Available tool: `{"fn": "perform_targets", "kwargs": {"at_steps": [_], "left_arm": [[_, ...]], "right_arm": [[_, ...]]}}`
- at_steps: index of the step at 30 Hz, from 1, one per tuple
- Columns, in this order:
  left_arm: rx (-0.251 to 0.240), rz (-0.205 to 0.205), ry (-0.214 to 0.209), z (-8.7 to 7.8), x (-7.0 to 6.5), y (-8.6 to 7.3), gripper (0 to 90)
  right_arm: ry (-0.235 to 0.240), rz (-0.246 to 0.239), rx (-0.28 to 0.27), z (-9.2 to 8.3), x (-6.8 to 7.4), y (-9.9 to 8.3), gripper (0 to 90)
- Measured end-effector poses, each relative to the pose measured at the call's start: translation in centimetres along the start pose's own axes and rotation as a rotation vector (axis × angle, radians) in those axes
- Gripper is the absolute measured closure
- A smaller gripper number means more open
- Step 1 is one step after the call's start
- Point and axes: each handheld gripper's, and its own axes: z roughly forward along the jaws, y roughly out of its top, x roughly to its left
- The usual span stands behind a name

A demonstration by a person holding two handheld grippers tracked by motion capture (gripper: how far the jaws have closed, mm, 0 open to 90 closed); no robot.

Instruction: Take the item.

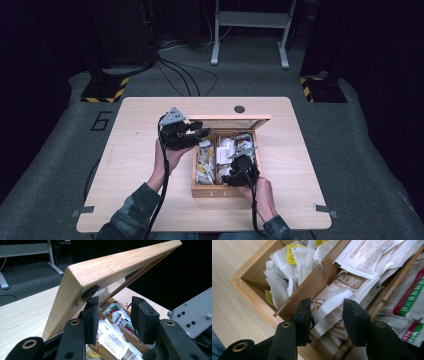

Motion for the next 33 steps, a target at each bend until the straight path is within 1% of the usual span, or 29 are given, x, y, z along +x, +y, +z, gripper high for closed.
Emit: {"fn": "perform_targets", "kwargs": {"at_steps": [1, 3, 4, 5, 6, 8, 9, 10, 12, 13, 14, 15, 16, 17, 19, 20, 21, 22, 23, 24, 25, 26, 27, 28, 29, 30, 33], "left_arm": [[0.001, 0.000, 0.000, 0.0, 0.0, 0.0, 58.0], [0.000, 0.000, 0.000, 0.0, 0.0, 0.0, 58.1], [0.000, 0.000, 0.000, 0.0, 0.0, 0.0, 58.1], [0.000, -0.001, 0.000, 0.0, 0.0, 0.0, 58.1], [-0.001, -0.004, -0.001, 0.0, -0.1, 0.0, 58.1], [-0.002, -0.005, -0.001, 0.0, -0.1, 0.0, 58.1], [-0.002, -0.005, 0.000, 0.0, -0.1, 0.0, 58.1], [-0.003, -0.005, 0.000, 0.0, -0.1, 0.0, 58.0], [-0.003, -0.006, 0.000, 0.0, -0.1, 0.0, 58.1], [-0.002, -0.004, 0.001, 0.0, -0.1, 0.0, 58.0], [-0.002, -0.005, 0.002, 0.0, -0.1, 0.0, 58.0], [-0.001, -0.004, 0.001, 0.0, -0.1, 0.0, 58.0], [-0.001, -0.004, 0.001, 0.0, -0.1, 0.0, 58.0], [0.000, 0.000, 0.002, 0.0, -0.1, 0.0, 58.0], [0.000, -0.002, -0.001, 0.0, -0.1, 0.0, 58.1], [0.000, -0.003, -0.002, -0.1, -0.1, 0.0, 58.1], [-0.001, -0.003, -0.003, -0.1, -0.1, 0.0, 58.1], [-0.002, -0.004, -0.002, 0.0, -0.1, 0.0, 58.1], [-0.003, -0.004, 0.000, 0.0, -0.1, 0.0, 58.1], [-0.002, -0.005, 0.002, 0.0, -0.1, 0.0, 58.1], [-0.001, 0.000, 0.002, 0.0, -0.1, 0.0, 58.1], [-0.001, 0.000, 0.002, 0.0, -0.1, 0.0, 58.1], [0.000, 0.003, 0.003, 0.0, -0.1, 0.1, 58.1], [0.000, 0.003, 0.003, 0.0, -0.1, 0.1, 58.1], [-0.002, 0.000, 0.002, 0.0, -0.1, 0.0, 58.2], [-0.003, -0.001, 0.002, 0.0, -0.1, 0.1, 58.2], [-0.001, 0.001, 0.005, 0.0, -0.1, 0.1, 58.2]], "right_arm": [[0.007, 0.010, 0.002, 0.1, 0.1, 0.0, 58.8], [0.003, 0.007, 0.004, 0.2, 0.1, 0.0, 60.5], [-0.002, -0.010, 0.010, 0.3, -0.1, 0.0, 61.3], [0.009, -0.002, 0.008, 0.3, 0.0, 0.1, 63.0], [0.006, -0.009, 0.010, 0.4, 0.0, 0.1, 63.3], [0.014, 0.002, 0.014, 0.8, 0.4, 0.2, 64.7], [0.006, 0.007, 0.023, 0.9, 0.5, 0.3, 65.6], [-0.004, -0.007, 0.039, 1.1, 0.5, 0.3, 67.3], [-0.022, -0.026, 0.034, 1.3, 0.4, 0.4, 71.3], [-0.022, -0.025, 0.029, 1.3, 0.5, 0.4, 72.6], [-0.019, -0.021, 0.027, 1.4, 0.5, 0.5, 74.1], [-0.020, -0.020, 0.027, 1.4, 0.5, 0.5, 78.0], [-0.012, 0.012, 0.019, 1.4, 0.7, 0.5, 79.5], [-0.013, 0.021, 0.019, 1.4, 0.7, 0.5, 80.5], [-0.007, 0.022, 0.018, 1.4, 0.6, 0.5, 83.0], [-0.004, 0.026, 0.013, 1.3, 0.6, 0.5, 84.2], [-0.005, 0.012, 0.000, 1.3, 0.5, 0.4, 84.9], [-0.001, 0.010, -0.009, 1.2, 0.4, 0.4, 85.2], [0.023, -0.002, -0.016, 0.9, 0.2, 0.3, 85.4], [0.011, -0.007, -0.027, 0.8, 0.1, 0.3, 85.6], [0.013, -0.002, -0.039, 0.5, 0.1, 0.2, 85.8], [0.016, -0.011, -0.052, 0.4, 0.0, 0.2, 86.0], [0.020, -0.008, -0.059, 0.2, -0.1, 0.2, 86.3], [0.027, 0.007, -0.064, 0.0, 0.0, 0.1, 86.5], [0.020, -0.019, -0.076, -0.1, -0.2, 0.1, 86.6], [0.025, -0.004, -0.081, -0.3, -0.1, 0.1, 86.7], [0.020, -0.007, -0.107, -0.9, -0.3, 0.1, 87.0]]}}
